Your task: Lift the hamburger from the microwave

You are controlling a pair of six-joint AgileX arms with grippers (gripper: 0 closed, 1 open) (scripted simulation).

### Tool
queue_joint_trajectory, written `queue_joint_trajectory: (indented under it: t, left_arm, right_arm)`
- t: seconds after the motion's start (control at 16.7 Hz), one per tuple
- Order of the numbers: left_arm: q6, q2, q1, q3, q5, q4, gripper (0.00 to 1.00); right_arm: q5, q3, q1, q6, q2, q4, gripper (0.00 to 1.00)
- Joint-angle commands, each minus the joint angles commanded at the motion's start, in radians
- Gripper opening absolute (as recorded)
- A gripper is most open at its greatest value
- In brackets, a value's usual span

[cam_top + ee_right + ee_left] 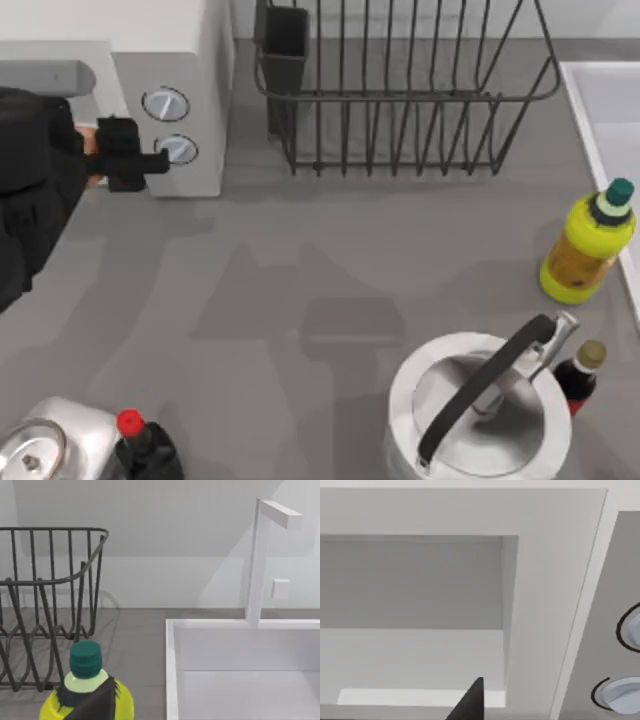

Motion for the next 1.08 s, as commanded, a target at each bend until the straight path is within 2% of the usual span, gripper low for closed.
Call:
queue_joint_trajectory:
  t: [0.18,0.6,0.84,1.08]
  left_arm:
    - [-0.008,-0.065,-0.023,-0.058,-0.023,-0.014,0.0]
    - [-0.006,-0.018,-0.015,-0.067,-0.024,0.025,0.0]
    - [-0.007,0.155,-0.021,-0.109,-0.025,0.221,0.0]
    - [-0.007,0.374,-0.025,-0.174,-0.023,0.552,0.0]
  right_arm:
    - [0.0,0.0,0.0,0.0,0.0,0.0,1.0]
    - [0.0,0.0,0.0,0.0,0.0,0.0,1.0]
    - [0.0,0.0,0.0,0.0,0.0,0.0,1.0]
    - [0.0,0.0,0.0,0.0,0.0,0.0,1.0]
